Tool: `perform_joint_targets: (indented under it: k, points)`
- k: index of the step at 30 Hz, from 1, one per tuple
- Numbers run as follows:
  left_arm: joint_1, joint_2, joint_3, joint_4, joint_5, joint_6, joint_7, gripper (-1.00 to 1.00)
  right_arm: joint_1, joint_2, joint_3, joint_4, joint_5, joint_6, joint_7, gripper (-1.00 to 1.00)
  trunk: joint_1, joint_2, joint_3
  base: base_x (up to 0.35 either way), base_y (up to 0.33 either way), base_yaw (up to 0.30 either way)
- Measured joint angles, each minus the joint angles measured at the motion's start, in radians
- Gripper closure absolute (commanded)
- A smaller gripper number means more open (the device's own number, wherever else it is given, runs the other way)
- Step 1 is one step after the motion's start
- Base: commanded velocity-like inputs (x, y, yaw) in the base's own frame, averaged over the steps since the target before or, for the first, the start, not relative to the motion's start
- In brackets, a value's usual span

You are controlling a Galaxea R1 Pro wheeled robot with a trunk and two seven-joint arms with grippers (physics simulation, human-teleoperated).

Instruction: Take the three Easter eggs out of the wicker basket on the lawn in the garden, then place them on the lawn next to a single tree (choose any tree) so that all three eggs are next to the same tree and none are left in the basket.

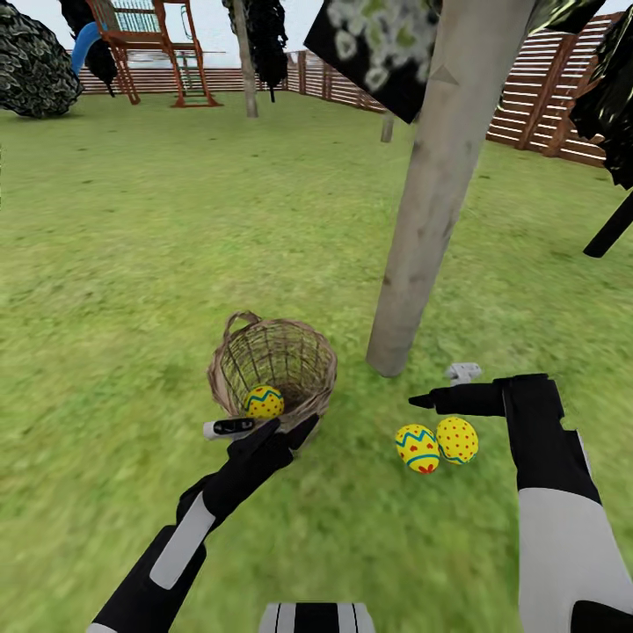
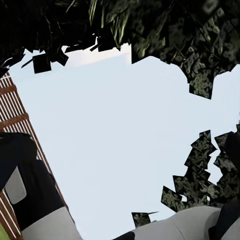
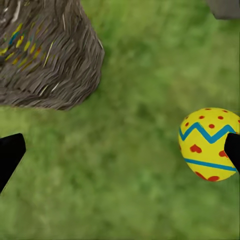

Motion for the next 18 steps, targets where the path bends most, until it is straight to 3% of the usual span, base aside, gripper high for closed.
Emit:
perform_joint_targets:
  k: [4, 8, 18]
  points:
    - [0.001, 0.002, 0.0, 0.0, 0.003, 0.0, -0.01, -1.0, 0.0, 0.002, -0.006, -0.038, 0.0, 0.006, 0.0, -1.0, 0.0, 0.0, 0.0, -0.092, 0.246, 0.223]
    - [0.001, 0.002, 0.0, 0.003, 0.004, -0.002, -0.023, -1.0, -0.004, 0.002, -0.063, -0.136, 0.0, 0.011, 0.002, -1.0, 0.0, 0.0, 0.0, -0.009, 0.028, 0.104]
    - [0.001, 0.003, 0.001, 0.003, 0.004, -0.002, -0.034, -1.0, -0.01, 0.037, -0.046, -0.148, 0.001, 0.01, -0.001, -1.0, 0.0, 0.0, 0.0, 0.007, 0.018, 0.005]
